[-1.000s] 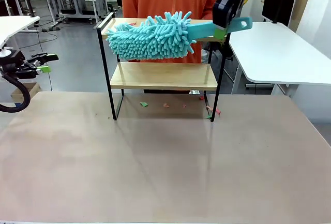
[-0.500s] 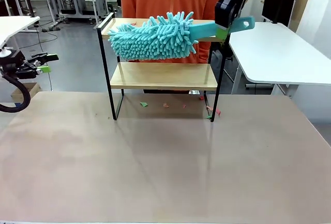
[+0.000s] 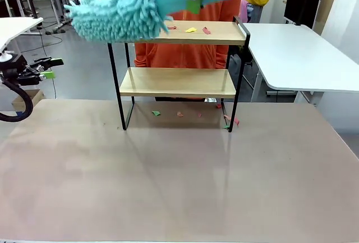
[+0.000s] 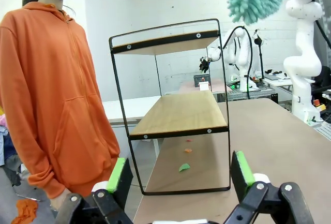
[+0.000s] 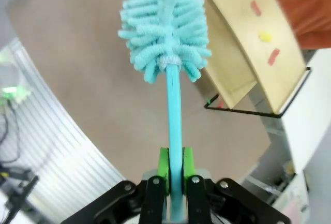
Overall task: Clean the shelf.
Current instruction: Clean the specific section of the Shelf indicated by the human with the Duster.
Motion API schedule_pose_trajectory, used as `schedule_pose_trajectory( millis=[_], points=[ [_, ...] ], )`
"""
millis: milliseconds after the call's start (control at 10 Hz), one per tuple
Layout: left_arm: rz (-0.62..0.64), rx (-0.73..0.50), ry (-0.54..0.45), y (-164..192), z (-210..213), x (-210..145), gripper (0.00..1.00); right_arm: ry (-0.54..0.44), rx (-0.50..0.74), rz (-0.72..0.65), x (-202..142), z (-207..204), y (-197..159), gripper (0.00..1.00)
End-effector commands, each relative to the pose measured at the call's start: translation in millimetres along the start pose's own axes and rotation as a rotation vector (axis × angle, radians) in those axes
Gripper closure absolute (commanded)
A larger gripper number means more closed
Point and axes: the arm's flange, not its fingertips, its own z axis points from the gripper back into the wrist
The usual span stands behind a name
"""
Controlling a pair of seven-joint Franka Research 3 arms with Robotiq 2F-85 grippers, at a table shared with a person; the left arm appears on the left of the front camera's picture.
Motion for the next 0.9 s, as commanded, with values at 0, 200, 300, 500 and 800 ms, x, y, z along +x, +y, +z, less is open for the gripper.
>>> schedule_pose_trajectory(
  millis=[0,200,300,500,800],
  points=[
    [-0.014,-0.001,0.003,-1.6,-0.8,2.3,0.0,0.013,-0.101,-0.135,44.6,6.9,0.2,0.87],
    [-0.014,-0.001,0.003,-1.6,-0.8,2.3,0.0,-0.03,-0.226,-0.261,75.8,6.1,11.2,0.87],
    [-0.014,-0.001,0.003,-1.6,-0.8,2.3,0.0,-0.038,-0.245,-0.32,86.9,-0.5,10.3,0.87],
    [-0.014,-0.001,0.003,-1.6,-0.8,2.3,0.0,-0.031,-0.28,-0.43,105.6,-21.0,1.4,0.87],
    [-0.014,-0.001,0.003,-1.6,-0.8,2.3,0.0,-0.033,-0.28,-0.413,86.5,-42.9,-4.7,0.87]
  ],
)
